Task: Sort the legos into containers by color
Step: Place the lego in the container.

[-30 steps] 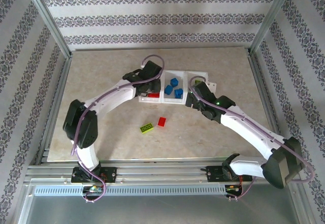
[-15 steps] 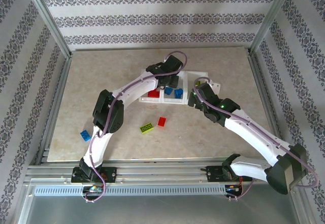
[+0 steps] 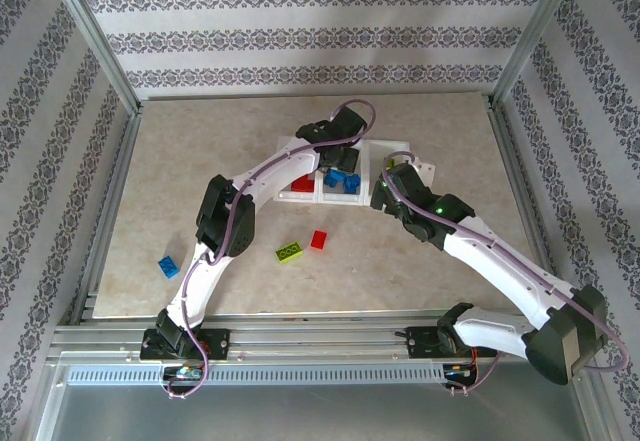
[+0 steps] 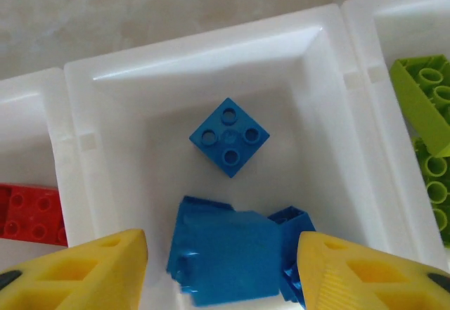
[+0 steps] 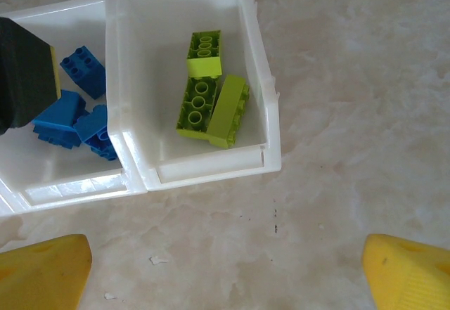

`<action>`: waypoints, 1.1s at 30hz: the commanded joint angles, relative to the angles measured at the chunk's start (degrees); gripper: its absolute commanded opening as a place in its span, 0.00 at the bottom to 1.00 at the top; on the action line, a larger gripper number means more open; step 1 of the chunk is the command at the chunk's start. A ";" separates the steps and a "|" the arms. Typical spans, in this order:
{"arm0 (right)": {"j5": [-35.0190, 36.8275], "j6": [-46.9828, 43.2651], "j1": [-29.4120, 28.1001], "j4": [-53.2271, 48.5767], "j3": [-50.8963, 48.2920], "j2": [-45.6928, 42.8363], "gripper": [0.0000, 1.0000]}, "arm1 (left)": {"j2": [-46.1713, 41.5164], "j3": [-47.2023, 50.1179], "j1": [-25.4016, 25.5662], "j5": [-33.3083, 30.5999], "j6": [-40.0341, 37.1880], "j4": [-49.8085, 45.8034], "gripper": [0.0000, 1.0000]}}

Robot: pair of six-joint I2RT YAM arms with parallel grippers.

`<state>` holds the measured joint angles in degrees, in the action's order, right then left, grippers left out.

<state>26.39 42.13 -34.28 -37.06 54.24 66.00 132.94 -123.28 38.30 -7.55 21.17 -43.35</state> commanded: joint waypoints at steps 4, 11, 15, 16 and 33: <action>1.99 0.41 -0.44 -0.47 0.06 -1.22 0.98 | -1.83 -1.96 1.25 -0.53 -1.20 -3.39 0.60; 2.17 0.59 -0.49 -0.47 -0.10 -1.74 0.98 | -7.21 0.90 2.17 -1.72 -1.14 -3.40 0.65; 2.27 0.67 -0.52 -0.47 -0.27 -1.67 0.98 | -12.20 6.51 2.73 -2.29 -0.82 -1.06 0.70; 2.21 0.75 -0.47 -0.47 -0.24 -1.66 0.98 | -13.72 8.70 2.83 -2.34 -0.57 -0.24 0.71; 2.63 1.97 -0.49 -0.43 -0.45 -1.20 0.98 | -34.59 49.97 5.75 2.22 7.75 11.01 0.77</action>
<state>27.22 43.00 -34.28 -37.04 54.24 65.25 100.47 -76.05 42.15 -7.03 26.28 -35.33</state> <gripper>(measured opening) 0.984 0.768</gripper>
